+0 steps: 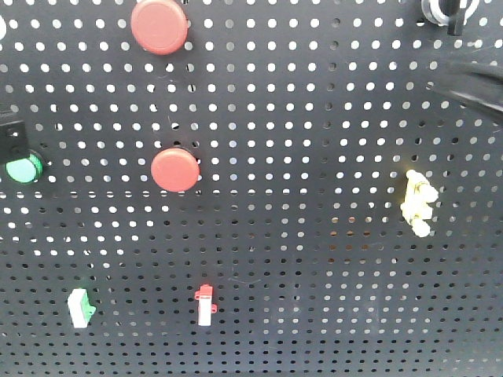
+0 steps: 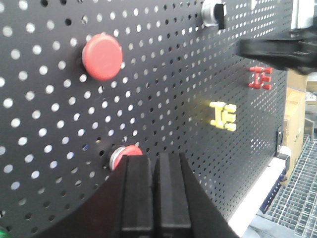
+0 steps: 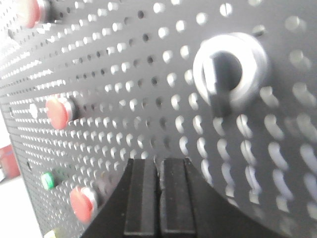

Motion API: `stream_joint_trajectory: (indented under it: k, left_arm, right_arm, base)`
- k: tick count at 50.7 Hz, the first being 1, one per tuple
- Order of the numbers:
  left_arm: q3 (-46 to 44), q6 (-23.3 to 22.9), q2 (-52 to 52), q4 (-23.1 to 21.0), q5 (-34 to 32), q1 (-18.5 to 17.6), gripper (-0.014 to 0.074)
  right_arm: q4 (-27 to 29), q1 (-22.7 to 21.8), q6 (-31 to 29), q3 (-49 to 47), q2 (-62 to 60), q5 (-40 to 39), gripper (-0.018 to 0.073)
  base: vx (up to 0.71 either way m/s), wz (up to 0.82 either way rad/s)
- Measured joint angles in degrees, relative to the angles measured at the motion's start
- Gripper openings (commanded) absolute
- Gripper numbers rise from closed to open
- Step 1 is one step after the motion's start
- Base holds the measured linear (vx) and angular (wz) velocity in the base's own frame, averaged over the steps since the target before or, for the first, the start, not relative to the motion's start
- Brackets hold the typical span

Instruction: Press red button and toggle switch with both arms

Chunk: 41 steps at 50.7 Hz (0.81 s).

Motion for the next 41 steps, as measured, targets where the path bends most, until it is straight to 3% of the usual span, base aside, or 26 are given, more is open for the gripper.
stream_joint_trajectory:
  k: [10,23,41]
  left_arm:
    - [0.0,-0.5,0.0,0.0,0.0,0.0,0.0001]
    - [0.0,-1.1,0.0,0.0,0.1,0.0,0.0001]
    - [0.0,-1.3,0.0,0.0,0.3,0.0,0.0001]
  right_arm:
    - [-4.0,5.6,1.7,-6.4,5.0,-2.9,-0.0003]
    - [-7.8,5.8,2.9,-6.8,5.4,-7.5,-0.0003]
    - [-8.6,6.0,3.1,-6.9,3.4,-12.3,-0.0003]
  base:
    - [0.0,0.0]
    - [0.0,0.0]
    - [0.0,0.0]
